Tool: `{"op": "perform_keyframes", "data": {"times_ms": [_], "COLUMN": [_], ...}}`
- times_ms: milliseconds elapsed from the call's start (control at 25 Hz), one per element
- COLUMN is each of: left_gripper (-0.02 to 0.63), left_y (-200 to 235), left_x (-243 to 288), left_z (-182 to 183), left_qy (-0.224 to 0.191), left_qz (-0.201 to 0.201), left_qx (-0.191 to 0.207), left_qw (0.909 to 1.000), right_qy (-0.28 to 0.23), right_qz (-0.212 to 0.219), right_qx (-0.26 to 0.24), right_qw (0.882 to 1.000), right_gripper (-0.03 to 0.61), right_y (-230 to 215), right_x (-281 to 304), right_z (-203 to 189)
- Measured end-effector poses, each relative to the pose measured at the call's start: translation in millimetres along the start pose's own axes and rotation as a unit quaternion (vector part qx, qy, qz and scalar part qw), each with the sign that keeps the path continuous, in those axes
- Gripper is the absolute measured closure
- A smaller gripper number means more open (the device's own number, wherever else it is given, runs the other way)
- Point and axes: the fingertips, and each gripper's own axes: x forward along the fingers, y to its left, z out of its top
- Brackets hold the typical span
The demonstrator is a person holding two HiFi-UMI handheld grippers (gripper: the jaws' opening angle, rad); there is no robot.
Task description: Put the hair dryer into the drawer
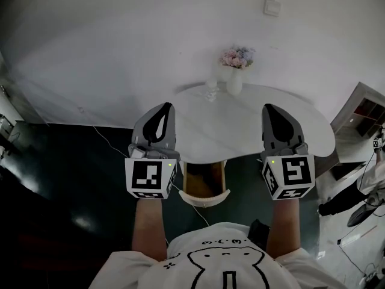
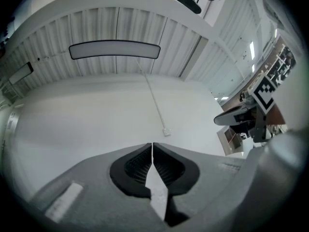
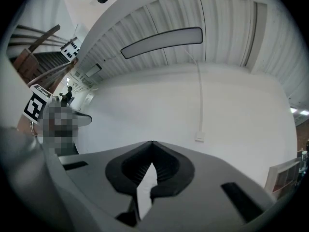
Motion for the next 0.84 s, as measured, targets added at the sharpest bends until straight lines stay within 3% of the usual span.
{"op": "perform_keyframes", "data": {"times_ms": [600, 840], "left_gripper": [0.594, 0.594], "left_y": [2.8, 5.1], "left_x": [-0.9, -10.6], "left_z": [14.6, 19.1], "left_qy": [-0.011, -0.015], "left_qz": [0.0, 0.002], "left_qx": [0.012, 0.016], "left_qw": [0.9999, 0.9998], "right_qy": [-0.009, -0.038], "right_qz": [-0.003, 0.014], "right_qx": [-0.006, 0.006], "right_qw": [1.0, 0.999], "right_gripper": [0.581, 0.581], "right_y": [0.4, 8.9], "right_x": [-5.9, -14.2], "right_z": [5.7, 10.4]}}
